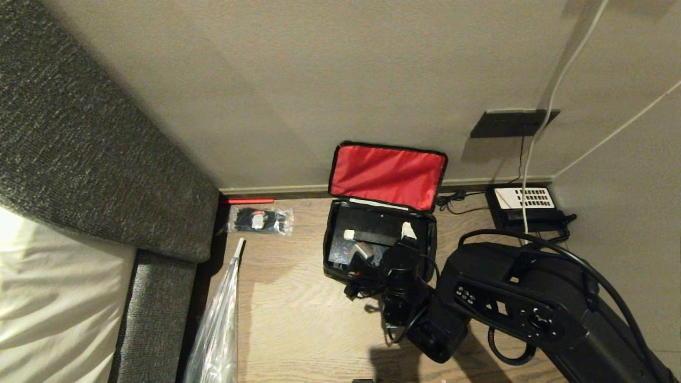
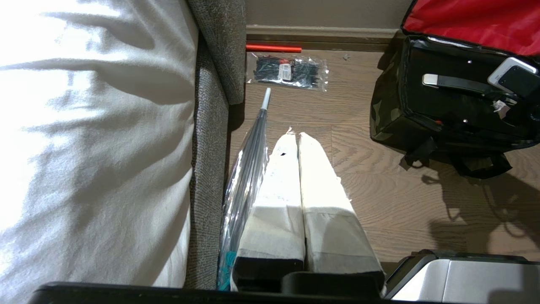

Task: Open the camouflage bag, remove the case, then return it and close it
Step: Grip the handle

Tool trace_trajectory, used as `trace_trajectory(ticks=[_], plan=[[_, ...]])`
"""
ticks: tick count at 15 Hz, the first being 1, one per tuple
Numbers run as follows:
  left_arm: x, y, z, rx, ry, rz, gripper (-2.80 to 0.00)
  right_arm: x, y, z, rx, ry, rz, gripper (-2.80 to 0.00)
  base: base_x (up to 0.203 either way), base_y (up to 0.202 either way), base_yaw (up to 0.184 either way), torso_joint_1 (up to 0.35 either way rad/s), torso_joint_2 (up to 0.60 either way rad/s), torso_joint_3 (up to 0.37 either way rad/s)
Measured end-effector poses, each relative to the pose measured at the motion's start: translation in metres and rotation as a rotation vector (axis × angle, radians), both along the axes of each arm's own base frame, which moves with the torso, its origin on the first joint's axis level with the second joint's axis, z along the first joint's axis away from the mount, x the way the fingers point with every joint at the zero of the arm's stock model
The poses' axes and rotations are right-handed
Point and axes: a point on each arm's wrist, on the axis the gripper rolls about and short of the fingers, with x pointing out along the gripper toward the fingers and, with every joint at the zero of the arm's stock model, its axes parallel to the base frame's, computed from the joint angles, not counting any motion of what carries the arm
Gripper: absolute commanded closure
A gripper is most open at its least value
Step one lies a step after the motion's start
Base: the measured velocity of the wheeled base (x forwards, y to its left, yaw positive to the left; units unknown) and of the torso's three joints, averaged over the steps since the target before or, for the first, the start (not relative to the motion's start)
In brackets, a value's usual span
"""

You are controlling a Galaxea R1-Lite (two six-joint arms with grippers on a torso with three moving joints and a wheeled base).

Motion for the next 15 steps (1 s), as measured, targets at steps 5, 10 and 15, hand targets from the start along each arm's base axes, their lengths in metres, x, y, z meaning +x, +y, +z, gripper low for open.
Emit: trace_trajectory(ticks=[5, 10, 15], plan=[[0.0000, 0.0000, 0.0001, -0.003, -0.001, 0.000, 0.00, 0.0007, 0.0008, -0.0007, 0.000, 0.000, 0.001, -2.80, 0.000, 0.000, 0.000, 0.002, 0.00, -0.096], [0.0000, 0.0000, 0.0002, -0.005, -0.002, 0.000, 0.00, 0.0008, 0.0007, -0.0005, 0.001, -0.002, 0.001, -2.80, 0.000, 0.000, 0.000, 0.002, 0.00, -0.176], [0.0000, 0.0000, 0.0002, -0.004, -0.002, 0.000, 0.00, -0.0011, -0.0009, 0.0078, -0.010, -0.007, 0.004, -2.80, 0.000, 0.000, 0.000, 0.001, 0.00, -0.021]])
